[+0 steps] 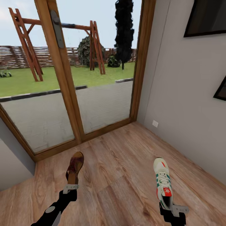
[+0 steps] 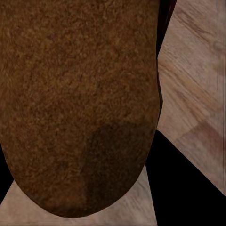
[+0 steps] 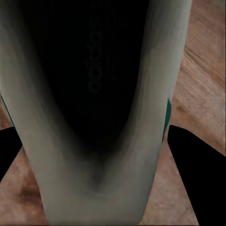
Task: Pick up the two gym shoes and the two sandals from the corridor floor and place them onto the hallstand (shoe rack) in the corridor, making sure they are on the rack and not on the floor. Arrange them so the two gym shoes are next to each other and the two sandals are next to each other.
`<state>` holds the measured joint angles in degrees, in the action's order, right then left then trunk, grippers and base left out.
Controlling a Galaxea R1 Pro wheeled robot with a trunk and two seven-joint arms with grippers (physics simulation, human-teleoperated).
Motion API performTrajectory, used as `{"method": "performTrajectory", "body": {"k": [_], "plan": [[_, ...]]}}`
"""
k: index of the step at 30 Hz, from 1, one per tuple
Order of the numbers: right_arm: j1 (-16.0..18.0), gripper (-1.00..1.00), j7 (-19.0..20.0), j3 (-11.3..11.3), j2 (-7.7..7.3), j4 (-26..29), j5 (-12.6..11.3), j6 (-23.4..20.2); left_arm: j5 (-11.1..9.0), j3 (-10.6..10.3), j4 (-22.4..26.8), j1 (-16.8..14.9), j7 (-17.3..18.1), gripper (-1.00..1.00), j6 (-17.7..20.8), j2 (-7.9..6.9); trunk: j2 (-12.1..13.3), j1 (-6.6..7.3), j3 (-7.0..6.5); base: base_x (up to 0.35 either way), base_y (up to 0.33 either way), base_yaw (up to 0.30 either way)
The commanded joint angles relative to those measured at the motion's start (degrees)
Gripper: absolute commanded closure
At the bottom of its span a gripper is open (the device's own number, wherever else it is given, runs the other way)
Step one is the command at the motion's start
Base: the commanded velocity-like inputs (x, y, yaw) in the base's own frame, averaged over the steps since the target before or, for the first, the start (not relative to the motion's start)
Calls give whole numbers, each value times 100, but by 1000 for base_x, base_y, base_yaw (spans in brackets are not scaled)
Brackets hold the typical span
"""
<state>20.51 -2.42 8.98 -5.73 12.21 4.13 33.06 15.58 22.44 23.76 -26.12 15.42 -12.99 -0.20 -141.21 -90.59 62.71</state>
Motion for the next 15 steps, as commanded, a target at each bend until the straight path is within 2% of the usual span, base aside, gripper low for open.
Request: {"method": "performTrajectory", "body": {"k": [1,3,4,7,10,15], "plan": [[6,100,-31,16,2,-8,44,16,50,48,-1,48,23,100,-162,5,-2,2,4,-18,-7,-296],[6,100,-31,16,2,-8,46,16,-89,49,-7,267,-3,100,-756,20,-2,2,4,-7,-3,-297],[6,100,-31,16,2,-8,47,16,-166,49,-9,351,-27,100,-919,23,-2,2,4,-3,-1,-297],[6,100,-31,16,2,-8,50,16,-329,54,-11,516,-93,100,-1112,22,-2,2,4,-2,-1,-297],[6,100,-31,16,10,-8,52,16,-596,50,-49,681,-153,100,-1241,15,-2,2,4,-1,0,-297],[6,100,-37,16,18,-3,46,20,-723,42,-124,745,-168,100,-1314,-14,-2,2,4,0,0,-298]]}}
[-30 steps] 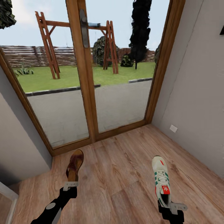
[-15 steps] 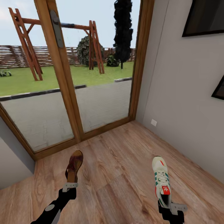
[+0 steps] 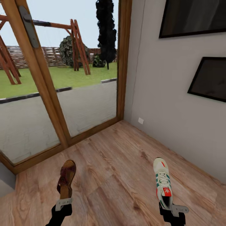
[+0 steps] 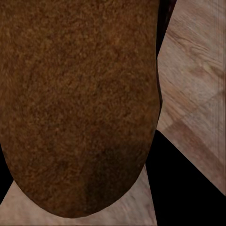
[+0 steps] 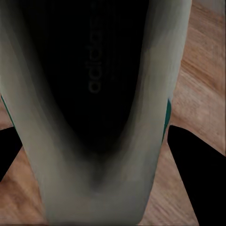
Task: Pick up the two gym shoes and the two sandals from the corridor floor and place them onto the hallstand (shoe rack) in the corridor, making sure they are on the rack and not on the floor. Arrange them so the two gym shoes are next to each other and the two sandals are next to each other.
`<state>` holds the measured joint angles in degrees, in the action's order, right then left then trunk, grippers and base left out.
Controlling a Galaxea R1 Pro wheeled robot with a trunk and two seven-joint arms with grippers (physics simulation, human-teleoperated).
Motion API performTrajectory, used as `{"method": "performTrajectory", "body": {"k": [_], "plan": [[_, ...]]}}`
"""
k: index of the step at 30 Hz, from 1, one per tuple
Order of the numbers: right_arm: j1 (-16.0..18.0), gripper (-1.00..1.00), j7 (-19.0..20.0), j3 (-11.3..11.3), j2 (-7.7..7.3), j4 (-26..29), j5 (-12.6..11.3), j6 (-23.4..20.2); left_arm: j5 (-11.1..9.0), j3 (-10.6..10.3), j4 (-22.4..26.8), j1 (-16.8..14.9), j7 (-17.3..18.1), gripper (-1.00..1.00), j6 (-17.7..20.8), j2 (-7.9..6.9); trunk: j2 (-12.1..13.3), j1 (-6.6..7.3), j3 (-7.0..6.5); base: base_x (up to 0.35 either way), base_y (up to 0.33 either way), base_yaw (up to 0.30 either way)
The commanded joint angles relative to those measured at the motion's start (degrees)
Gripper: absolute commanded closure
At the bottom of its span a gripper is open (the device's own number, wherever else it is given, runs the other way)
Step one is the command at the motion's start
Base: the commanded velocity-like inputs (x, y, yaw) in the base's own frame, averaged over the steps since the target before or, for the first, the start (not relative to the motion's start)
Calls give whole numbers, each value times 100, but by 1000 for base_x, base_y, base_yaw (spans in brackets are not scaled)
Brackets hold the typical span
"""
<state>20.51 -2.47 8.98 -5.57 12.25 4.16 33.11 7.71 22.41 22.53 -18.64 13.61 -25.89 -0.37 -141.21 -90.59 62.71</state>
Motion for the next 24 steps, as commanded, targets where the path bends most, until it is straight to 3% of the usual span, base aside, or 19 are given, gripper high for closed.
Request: {"method": "performTrajectory", "body": {"k": [1,24], "plan": [[6,100,-33,16,2,-5,43,18,54,45,-11,3,12,100,-32,-2,-2,1,4,0,0,-300],[6,100,-23,22,3,-12,48,12,38,40,-21,11,10,100,-56,-1,-2,1,-9,0,0,-300]]}}
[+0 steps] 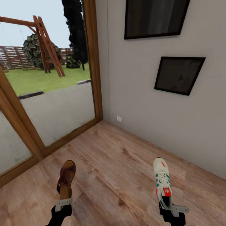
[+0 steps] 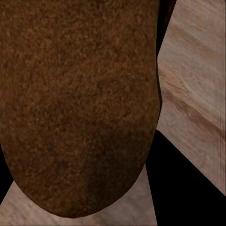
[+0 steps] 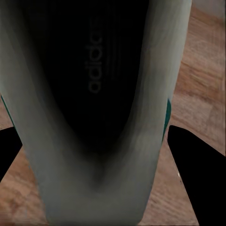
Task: Pick up the two gym shoes and the two sandals from the corridor floor and place them onto the hallstand (shoe rack) in the corridor, making sure they are on the rack and not on the floor. Arrange them so the two gym shoes are next to each other and the two sandals are next to each other.
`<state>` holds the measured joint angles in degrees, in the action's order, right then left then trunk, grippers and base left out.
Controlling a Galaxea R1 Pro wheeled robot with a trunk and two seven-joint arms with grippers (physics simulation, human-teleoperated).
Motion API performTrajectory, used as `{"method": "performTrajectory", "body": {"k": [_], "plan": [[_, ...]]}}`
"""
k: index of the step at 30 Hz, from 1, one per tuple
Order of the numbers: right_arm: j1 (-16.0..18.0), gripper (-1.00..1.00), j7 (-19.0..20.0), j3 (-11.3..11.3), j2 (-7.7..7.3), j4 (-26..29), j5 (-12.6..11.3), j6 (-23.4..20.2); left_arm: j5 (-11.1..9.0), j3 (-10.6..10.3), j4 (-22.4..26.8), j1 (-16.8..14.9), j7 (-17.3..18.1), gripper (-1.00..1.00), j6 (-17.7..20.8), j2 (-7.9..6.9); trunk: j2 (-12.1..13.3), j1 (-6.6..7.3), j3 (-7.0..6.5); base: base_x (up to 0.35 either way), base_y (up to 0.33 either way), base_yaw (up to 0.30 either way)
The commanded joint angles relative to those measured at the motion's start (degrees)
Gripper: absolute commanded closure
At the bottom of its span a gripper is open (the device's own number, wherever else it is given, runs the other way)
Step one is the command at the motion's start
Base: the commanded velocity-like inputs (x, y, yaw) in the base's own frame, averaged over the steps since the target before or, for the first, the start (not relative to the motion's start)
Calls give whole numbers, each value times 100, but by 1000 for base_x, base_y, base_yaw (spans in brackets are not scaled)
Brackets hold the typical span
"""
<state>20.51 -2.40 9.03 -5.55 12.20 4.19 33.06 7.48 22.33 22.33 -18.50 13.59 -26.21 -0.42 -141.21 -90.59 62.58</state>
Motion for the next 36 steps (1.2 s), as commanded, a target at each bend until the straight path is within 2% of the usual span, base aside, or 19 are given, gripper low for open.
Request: {"method": "performTrajectory", "body": {"k": [1,14,19,36], "plan": [[6,100,-28,18,-2,-7,42,16,61,46,-1,-4,12,100,-24,4,-2,1,4,0,0,-300],[6,100,-15,21,-16,-2,38,14,61,32,6,4,23,100,-33,6,-2,1,3,0,0,-300],[6,100,-15,20,-16,-4,38,16,61,42,19,4,21,100,-26,6,199,111,-86,0,0,-300],[6,100,-15,22,-16,-7,40,16,52,44,45,4,21,100,-25,12,199,111,-88,0,0,-300]]}}
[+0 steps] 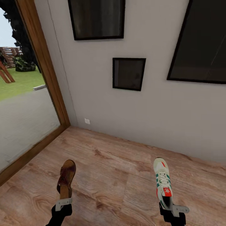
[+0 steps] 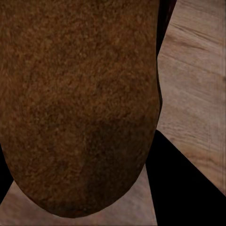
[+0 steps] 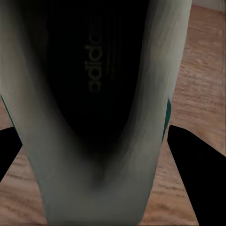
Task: Pick up the two gym shoes and the two sandals from the corridor floor and place them onto the hallstand (shoe rack) in the corridor, making sure they are on the rack and not on the floor. Arrange them so the two gym shoes are next to each other and the two sandals are next to each other.
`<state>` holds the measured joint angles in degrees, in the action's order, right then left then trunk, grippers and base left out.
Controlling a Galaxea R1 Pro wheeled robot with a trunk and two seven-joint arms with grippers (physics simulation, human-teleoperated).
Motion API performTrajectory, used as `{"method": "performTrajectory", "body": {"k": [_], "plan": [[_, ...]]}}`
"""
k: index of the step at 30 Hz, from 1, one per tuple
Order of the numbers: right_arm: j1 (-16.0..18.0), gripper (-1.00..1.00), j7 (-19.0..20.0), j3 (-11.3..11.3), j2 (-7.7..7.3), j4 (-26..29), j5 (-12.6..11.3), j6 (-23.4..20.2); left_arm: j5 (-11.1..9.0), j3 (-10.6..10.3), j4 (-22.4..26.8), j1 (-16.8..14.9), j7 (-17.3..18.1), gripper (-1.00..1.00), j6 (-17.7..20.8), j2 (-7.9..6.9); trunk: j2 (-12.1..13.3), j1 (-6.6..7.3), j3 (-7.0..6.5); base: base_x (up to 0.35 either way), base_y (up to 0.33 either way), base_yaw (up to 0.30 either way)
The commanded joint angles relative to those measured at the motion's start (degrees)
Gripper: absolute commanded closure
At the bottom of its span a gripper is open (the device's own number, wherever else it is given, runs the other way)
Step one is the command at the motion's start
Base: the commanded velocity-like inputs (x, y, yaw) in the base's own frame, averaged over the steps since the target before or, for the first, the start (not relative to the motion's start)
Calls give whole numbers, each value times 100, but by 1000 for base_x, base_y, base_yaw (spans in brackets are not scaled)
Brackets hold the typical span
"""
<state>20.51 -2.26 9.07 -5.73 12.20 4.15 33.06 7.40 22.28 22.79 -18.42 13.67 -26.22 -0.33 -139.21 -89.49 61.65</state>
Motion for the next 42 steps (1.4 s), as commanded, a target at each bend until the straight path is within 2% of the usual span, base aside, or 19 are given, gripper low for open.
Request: {"method": "performTrajectory", "body": {"k": [1,35,42], "plan": [[6,100,-29,17,2,-7,43,16,60,48,-5,-4,13,100,-24,8,-2,1,3,0,0,-300],[6,100,-38,22,2,-8,42,16,59,50,29,-4,10,100,-24,6,-2,1,-8,0,0,-300],[6,100,-38,21,2,-15,45,16,84,-30,37,-4,26,100,-9,15,-2,1,-8,0,0,-300]]}}
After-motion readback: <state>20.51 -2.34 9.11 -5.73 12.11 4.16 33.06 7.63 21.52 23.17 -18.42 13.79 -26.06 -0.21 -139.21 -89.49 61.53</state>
